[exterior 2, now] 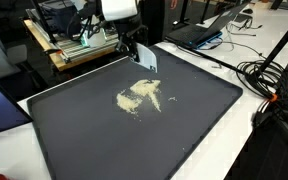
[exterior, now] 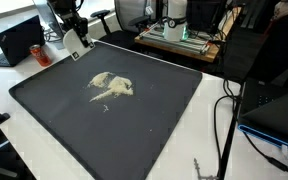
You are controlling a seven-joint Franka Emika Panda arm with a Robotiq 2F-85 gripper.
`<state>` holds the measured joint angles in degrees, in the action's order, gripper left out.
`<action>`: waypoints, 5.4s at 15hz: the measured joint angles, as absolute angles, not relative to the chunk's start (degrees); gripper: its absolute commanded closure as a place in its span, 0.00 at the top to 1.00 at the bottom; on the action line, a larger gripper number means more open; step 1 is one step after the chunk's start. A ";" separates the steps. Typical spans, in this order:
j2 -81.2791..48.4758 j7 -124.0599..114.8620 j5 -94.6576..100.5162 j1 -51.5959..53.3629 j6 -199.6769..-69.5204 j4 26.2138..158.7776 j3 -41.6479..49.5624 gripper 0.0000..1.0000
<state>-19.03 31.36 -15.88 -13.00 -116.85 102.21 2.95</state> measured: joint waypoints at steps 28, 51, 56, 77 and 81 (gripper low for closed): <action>-28.05 40.10 -32.65 -21.02 -111.86 99.82 2.49 0.01; -54.88 42.00 -44.38 -30.94 -81.10 68.88 1.37 0.01; -57.89 42.03 -44.34 -31.84 -77.70 64.55 1.37 0.01; -14.75 51.96 -31.08 -24.23 -93.61 99.86 7.94 0.01; -3.07 49.98 -26.12 -20.76 -102.10 111.15 9.43 0.01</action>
